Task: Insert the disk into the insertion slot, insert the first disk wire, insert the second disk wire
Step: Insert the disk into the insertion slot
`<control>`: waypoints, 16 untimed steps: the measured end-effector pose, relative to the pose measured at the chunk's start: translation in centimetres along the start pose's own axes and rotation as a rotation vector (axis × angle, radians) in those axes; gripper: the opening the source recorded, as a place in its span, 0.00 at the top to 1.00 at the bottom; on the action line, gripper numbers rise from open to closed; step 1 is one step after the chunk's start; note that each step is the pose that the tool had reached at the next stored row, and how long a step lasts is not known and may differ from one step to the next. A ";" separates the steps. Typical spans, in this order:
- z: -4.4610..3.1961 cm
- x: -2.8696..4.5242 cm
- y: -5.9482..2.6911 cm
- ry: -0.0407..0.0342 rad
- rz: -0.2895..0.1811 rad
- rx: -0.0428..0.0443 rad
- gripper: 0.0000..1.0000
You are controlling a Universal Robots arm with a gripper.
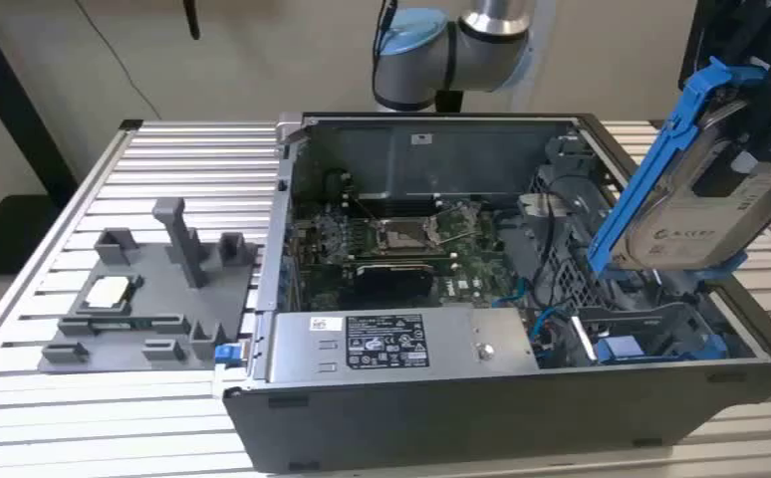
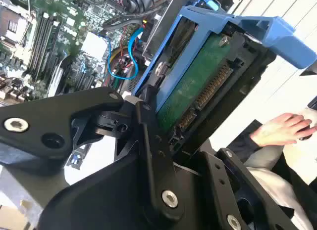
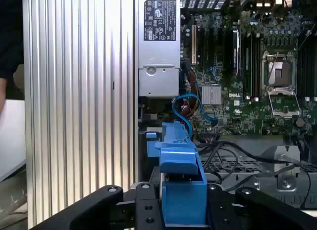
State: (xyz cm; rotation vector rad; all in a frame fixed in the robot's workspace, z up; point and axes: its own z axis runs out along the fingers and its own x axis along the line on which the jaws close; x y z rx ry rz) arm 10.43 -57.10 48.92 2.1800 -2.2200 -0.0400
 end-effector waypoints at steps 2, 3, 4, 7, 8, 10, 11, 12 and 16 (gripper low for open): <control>0.00 0.00 0.00 0.0000 0.000 0.0000 0.67; 0.04 0.00 0.00 0.0000 0.000 0.0000 0.67; 0.04 0.00 0.00 0.0000 0.000 0.0000 0.67; 0.13 0.00 -0.01 -0.0002 0.000 0.0000 0.67; 0.19 0.00 -0.01 -0.0001 0.000 0.0000 0.67; 0.36 0.00 -0.03 0.0000 0.000 0.0000 0.67; 0.45 0.00 -0.04 0.0000 0.000 0.0000 0.67; 0.53 0.00 -0.05 0.0001 0.000 0.0000 0.67; 0.87 -0.01 -0.15 0.0000 0.000 0.0001 0.67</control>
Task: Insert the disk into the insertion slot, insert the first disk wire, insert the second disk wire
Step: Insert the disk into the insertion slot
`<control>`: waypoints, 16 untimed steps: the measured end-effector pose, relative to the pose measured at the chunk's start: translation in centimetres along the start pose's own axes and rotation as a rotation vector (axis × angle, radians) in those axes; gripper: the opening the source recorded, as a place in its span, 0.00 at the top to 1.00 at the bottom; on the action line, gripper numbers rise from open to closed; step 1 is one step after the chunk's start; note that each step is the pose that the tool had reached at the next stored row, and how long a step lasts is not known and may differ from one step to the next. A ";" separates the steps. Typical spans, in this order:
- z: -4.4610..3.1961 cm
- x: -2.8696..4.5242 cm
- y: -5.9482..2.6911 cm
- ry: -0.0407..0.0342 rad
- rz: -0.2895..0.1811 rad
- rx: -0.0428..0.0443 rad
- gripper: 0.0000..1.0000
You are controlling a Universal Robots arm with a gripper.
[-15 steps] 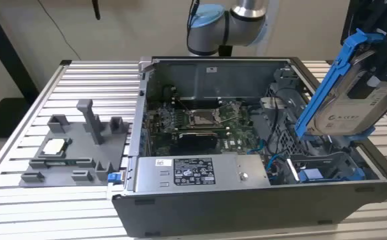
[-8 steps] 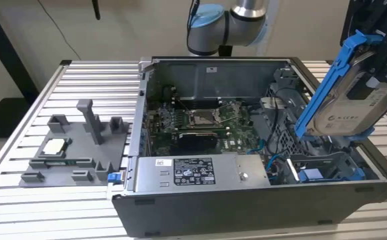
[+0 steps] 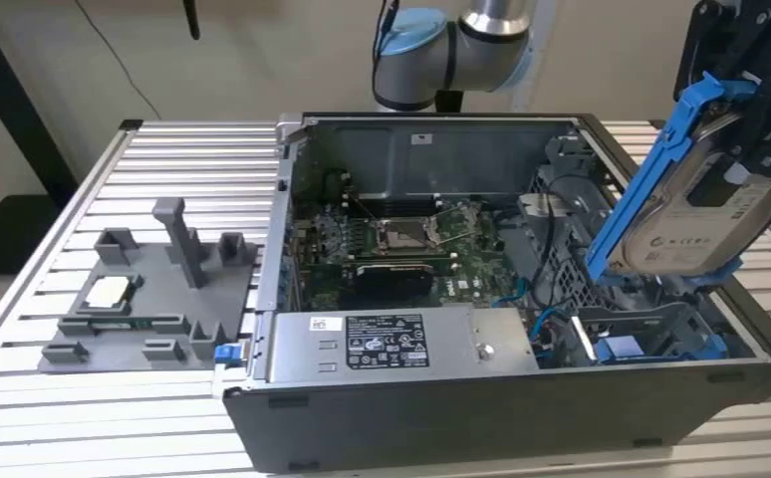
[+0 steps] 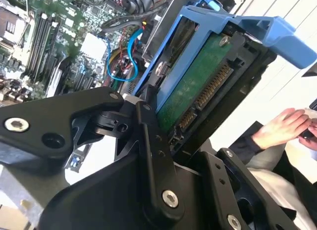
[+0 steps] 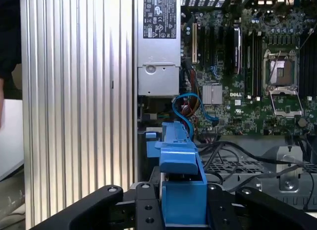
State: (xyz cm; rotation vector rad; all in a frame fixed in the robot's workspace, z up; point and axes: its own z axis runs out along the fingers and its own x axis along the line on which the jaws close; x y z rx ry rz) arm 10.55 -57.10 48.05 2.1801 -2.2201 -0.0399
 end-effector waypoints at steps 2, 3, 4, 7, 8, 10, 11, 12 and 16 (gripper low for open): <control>0.15 0.00 -0.07 0.0000 0.000 0.0000 0.67; 0.23 0.00 -0.11 -0.0001 0.000 0.0000 0.67; 0.30 0.00 -0.15 0.0001 0.000 0.0000 0.67; 0.53 0.00 -0.26 0.0000 0.000 0.0000 0.67; 0.59 -0.01 -0.28 0.0001 0.000 0.0000 0.67; 0.74 -0.01 -0.35 0.0002 0.000 0.0000 0.67; 0.81 -0.01 -0.37 0.0001 0.000 0.0000 0.67; 0.88 -0.01 -0.40 0.0000 0.000 0.0000 0.67; 1.15 -0.01 -0.49 0.0001 0.000 0.0000 0.67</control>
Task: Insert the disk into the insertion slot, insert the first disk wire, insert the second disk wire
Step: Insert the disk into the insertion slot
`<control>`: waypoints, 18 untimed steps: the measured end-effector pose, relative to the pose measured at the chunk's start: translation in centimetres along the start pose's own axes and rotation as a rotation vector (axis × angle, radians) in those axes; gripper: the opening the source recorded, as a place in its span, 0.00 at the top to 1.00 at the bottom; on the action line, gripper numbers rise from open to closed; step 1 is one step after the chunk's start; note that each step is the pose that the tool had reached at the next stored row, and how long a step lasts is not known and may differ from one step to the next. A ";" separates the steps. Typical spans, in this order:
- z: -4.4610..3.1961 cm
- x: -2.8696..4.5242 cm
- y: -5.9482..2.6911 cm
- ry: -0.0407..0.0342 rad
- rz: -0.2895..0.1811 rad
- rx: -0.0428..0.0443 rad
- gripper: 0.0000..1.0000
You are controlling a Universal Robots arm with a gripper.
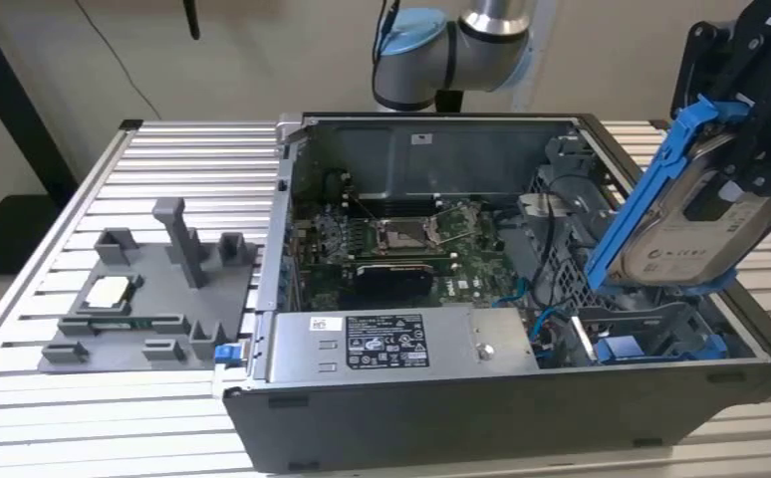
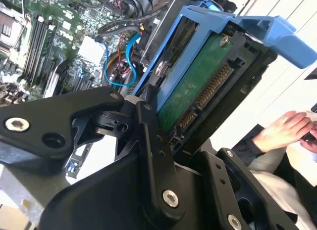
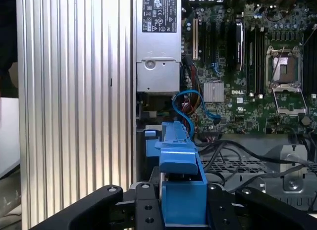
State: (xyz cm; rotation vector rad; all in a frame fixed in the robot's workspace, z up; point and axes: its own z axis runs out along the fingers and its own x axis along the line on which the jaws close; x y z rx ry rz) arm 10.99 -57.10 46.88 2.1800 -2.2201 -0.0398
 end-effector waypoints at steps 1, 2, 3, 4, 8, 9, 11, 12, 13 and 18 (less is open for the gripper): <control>0.05 0.00 -0.01 -0.0001 0.000 0.0000 0.67; 0.07 0.00 -0.02 -0.0001 0.000 0.0000 0.67; 0.07 0.00 -0.03 0.0001 0.000 0.0000 0.67; 0.08 0.00 -0.03 0.0001 0.000 0.0000 0.67; 0.13 0.00 -0.04 -0.0002 0.000 0.0000 0.67; 0.16 0.00 -0.04 -0.0002 0.000 0.0000 0.67; 0.24 0.00 -0.04 0.0000 0.000 0.0000 0.67; 0.29 0.00 -0.04 -0.0001 0.000 0.0000 0.67; 0.34 0.00 -0.04 -0.0001 0.000 0.0000 0.67; 0.61 0.00 -0.06 -0.0001 0.000 0.0001 0.67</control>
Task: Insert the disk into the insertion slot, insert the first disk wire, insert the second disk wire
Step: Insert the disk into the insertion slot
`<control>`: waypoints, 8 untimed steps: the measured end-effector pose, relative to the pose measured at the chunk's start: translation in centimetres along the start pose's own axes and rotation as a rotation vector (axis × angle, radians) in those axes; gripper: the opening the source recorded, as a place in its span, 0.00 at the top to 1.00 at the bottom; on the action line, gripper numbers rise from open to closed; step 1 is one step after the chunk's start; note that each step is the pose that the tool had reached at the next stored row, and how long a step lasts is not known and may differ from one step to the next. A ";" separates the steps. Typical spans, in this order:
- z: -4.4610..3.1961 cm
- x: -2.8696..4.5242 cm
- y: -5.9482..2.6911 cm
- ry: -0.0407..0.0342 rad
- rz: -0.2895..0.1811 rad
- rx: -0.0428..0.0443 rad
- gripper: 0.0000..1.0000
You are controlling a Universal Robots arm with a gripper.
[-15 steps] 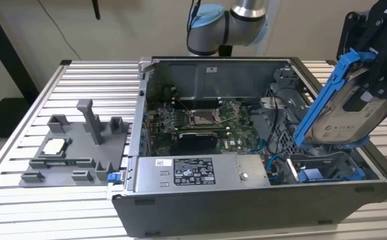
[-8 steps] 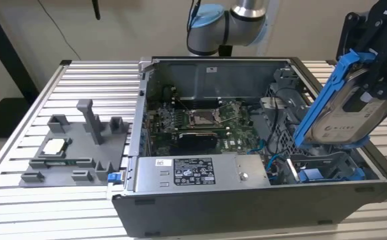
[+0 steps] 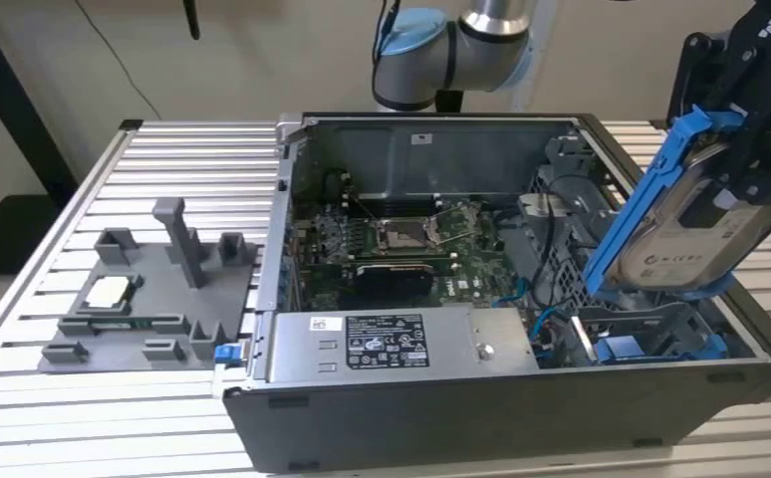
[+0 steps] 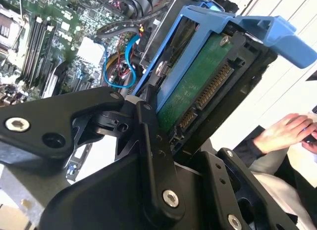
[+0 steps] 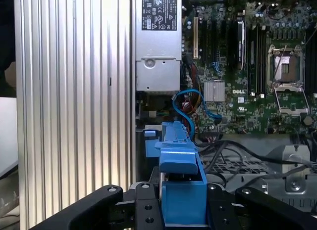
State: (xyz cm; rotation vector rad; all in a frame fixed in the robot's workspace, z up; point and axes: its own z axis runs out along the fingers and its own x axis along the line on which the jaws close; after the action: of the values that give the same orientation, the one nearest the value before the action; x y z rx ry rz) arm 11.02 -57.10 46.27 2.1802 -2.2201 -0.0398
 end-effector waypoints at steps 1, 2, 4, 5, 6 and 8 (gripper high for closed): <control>0.05 0.00 0.00 0.0001 0.000 0.0000 0.67; 0.11 0.00 0.00 0.0001 0.000 0.0000 0.67; 0.23 0.00 -0.01 0.0001 0.000 0.0001 0.67; 0.29 0.00 -0.01 0.0001 0.000 0.0001 0.67; 0.34 0.00 -0.01 0.0001 0.000 0.0001 0.67; 0.46 0.00 -0.02 0.0000 0.000 0.0001 0.67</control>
State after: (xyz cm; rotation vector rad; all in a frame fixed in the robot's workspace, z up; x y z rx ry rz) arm 11.02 -57.10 45.81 2.1802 -2.2202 -0.0397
